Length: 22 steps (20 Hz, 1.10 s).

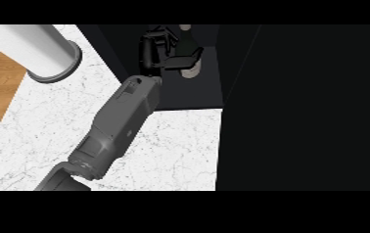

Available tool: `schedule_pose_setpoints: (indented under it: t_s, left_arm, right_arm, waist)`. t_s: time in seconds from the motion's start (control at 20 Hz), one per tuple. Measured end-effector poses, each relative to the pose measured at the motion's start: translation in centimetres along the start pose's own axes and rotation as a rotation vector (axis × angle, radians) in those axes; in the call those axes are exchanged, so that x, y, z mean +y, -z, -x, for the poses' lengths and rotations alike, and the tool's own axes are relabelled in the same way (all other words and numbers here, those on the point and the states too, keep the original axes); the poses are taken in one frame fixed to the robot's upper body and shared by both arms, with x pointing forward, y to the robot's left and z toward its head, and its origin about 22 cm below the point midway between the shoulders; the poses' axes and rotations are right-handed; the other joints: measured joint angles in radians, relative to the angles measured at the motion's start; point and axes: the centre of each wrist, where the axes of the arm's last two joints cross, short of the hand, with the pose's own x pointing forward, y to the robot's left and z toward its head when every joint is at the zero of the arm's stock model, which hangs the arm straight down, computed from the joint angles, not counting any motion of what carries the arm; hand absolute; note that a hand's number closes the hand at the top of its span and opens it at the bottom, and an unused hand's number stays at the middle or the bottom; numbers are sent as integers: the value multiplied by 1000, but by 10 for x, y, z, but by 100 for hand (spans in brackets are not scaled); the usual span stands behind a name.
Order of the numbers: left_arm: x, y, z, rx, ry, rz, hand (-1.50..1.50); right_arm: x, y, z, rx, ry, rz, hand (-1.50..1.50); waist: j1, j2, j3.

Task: Pick up the wine, place it into the cabinet and close the cabinet

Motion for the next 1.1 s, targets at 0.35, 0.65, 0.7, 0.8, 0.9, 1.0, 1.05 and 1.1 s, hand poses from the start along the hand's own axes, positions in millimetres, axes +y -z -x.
schedule_pose_setpoints:
  t_s: [0.35,0.65,0.7,0.8,0.9,1.0,1.05,1.1]
  left_arm:
    - [2,7,1,60,-81,-37,150]
    - [3,9,2,85,-135,-57,150]
    - [3,9,3,86,-140,-59,150]
    - [3,9,3,82,-144,-61,150]
    - [3,9,3,87,-152,-57,150]
    - [3,9,4,87,-147,-58,150]
    - [4,9,4,84,-142,-57,150]
    - [4,9,5,82,-133,-57,150]
  right_arm:
    - [5,4,-1,-3,24,-17,-150]
    - [6,5,-1,-13,22,-32,-150]
    - [5,5,-1,-10,18,-30,-150]
    - [6,4,0,-11,21,-35,-150]
    - [7,5,-1,-7,26,-36,-150]
    - [5,4,-1,-10,16,-31,-150]
    - [6,4,-2,-5,20,-32,-150]
    - [6,4,0,-8,19,-32,-150]
  waist:
    - [-7,-1,2]
    - [-17,-1,4]
    - [-17,-1,4]
    - [-17,0,4]
    - [-18,-2,4]
    - [-19,-2,5]
    - [-20,-2,5]
    - [-19,-1,5]
